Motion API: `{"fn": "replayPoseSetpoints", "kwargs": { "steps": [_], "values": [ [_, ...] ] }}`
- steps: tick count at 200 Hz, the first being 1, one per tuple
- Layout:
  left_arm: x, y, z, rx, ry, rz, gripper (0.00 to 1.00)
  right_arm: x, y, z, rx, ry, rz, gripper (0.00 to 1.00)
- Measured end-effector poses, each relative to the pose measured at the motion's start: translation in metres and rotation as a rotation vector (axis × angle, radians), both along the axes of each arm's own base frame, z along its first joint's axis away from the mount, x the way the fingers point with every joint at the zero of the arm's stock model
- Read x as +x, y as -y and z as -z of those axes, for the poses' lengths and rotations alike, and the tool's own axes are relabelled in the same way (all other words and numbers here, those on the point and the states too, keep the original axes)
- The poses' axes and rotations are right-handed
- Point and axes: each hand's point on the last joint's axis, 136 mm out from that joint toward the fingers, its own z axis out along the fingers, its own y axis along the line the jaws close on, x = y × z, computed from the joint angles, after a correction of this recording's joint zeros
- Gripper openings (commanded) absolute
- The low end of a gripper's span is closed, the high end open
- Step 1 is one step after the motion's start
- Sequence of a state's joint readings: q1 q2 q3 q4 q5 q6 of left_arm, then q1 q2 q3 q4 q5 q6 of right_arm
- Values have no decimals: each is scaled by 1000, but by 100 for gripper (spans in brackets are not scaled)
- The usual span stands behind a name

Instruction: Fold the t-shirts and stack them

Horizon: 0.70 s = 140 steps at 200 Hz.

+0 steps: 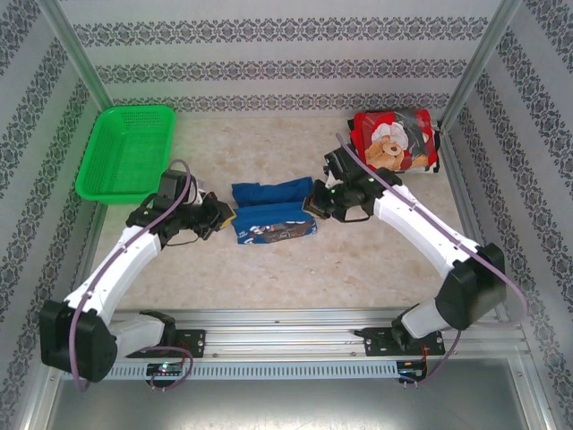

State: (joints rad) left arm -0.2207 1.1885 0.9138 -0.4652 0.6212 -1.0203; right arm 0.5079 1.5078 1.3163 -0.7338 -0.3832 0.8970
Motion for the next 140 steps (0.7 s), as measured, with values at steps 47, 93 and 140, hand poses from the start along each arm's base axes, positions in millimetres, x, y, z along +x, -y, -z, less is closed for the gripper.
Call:
{"fn": "replayPoseSetpoints", "kwargs": {
  "steps": [47,93,140],
  "values": [
    [35,0,8,-7,-10,16,0,38,5,15,-11,-19,-2,0],
    [63,2,14,-22,-1,30,0,67,13,24,-4,-22,-2,0],
    [81,5,35,-21,-28,41,0,92,17,48,-13,-55,-10,0]
  ]
}}
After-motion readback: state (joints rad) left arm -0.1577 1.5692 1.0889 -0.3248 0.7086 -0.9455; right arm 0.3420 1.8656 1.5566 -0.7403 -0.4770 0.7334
